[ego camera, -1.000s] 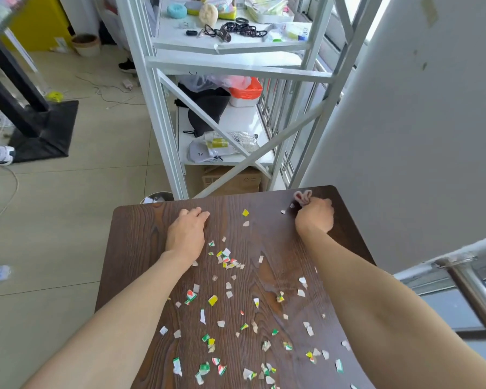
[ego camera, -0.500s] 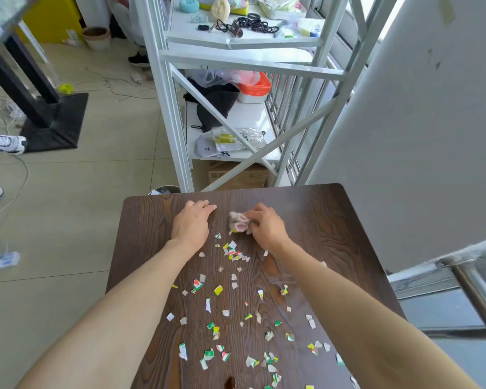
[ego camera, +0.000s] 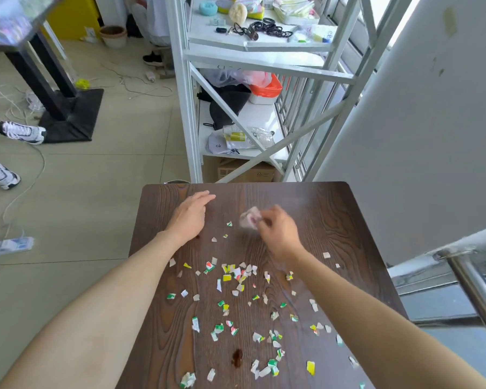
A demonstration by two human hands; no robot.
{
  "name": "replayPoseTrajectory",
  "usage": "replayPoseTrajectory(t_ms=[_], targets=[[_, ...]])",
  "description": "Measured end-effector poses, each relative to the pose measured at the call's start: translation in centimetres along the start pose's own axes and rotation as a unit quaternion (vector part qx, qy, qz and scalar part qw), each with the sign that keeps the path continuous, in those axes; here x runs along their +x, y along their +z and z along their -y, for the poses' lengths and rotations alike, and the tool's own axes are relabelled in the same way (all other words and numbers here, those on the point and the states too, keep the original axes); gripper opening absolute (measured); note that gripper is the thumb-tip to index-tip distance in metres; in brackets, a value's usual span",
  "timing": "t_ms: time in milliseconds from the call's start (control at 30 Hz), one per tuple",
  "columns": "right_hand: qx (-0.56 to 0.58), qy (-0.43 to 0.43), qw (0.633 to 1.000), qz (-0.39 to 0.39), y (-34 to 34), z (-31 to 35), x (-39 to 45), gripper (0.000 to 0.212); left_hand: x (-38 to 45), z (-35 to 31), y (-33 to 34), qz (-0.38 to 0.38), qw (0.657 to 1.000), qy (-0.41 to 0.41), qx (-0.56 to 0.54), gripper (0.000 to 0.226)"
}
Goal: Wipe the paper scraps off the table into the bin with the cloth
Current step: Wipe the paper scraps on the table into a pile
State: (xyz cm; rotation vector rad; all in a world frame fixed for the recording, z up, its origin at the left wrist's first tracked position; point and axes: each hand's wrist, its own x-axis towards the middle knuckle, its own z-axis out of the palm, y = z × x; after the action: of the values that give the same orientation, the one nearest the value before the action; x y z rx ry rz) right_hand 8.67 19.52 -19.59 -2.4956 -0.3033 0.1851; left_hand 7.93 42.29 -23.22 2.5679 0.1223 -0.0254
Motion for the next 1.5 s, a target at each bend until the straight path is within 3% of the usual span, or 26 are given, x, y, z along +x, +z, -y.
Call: replayPoseTrajectory(t_ms=[100,233,433,567,667,733,933,1100,1267,1500], targets=[[-0.005,0.093,0.994,-0.065,0.5,-0.5,2.7,0.023,-1.7,2.2,-1.2,-0.080,0.996,-0.046,0.020,0.042],[-0.010,0.139,0.989,-0.045,3.9,0.3,4.3,0.026,-3.5,4.9,-2.2,-0.108,0.983,-0.133,0.063,0.040],[-0.094,0.009,0.995,-0.013,6.3,1.6,2.5,0.025,-4.6,5.9,-1.7,-0.112,0.980,-0.142,0.083,0.039],[-0.068,-0.105,0.992,0.028,7.5,2.6,-1.0,0.027,-5.0,5.8,-1.5,-0.106,0.981,-0.134,0.089,0.039],[-0.058,-0.186,0.976,0.102,7.8,3.2,-3.3,0.028,-5.2,5.9,-1.8,-0.095,0.984,-0.119,0.088,0.040],[-0.032,-0.198,0.970,0.137,7.2,3.5,-3.5,0.022,-5.4,6.3,-2.2,-0.082,0.988,-0.107,0.071,0.040],[-0.022,-0.035,0.998,-0.042,5.8,5.5,1.9,0.023,-7.6,7.3,-2.1,-0.115,0.990,-0.075,0.016,0.034],[-0.045,0.063,0.997,-0.024,9.5,7.8,5.4,0.029,-8.9,7.6,-1.2,-0.121,0.990,-0.065,0.009,0.043],[-0.061,-0.052,0.996,0.034,12.0,8.3,3.6,0.036,-9.0,8.1,-1.5,-0.115,0.992,-0.060,-0.009,0.048],[-0.046,-0.213,0.969,0.119,12.0,7.8,-1.1,0.038,-9.0,8.1,-1.7,-0.105,0.993,-0.058,-0.017,0.051]])
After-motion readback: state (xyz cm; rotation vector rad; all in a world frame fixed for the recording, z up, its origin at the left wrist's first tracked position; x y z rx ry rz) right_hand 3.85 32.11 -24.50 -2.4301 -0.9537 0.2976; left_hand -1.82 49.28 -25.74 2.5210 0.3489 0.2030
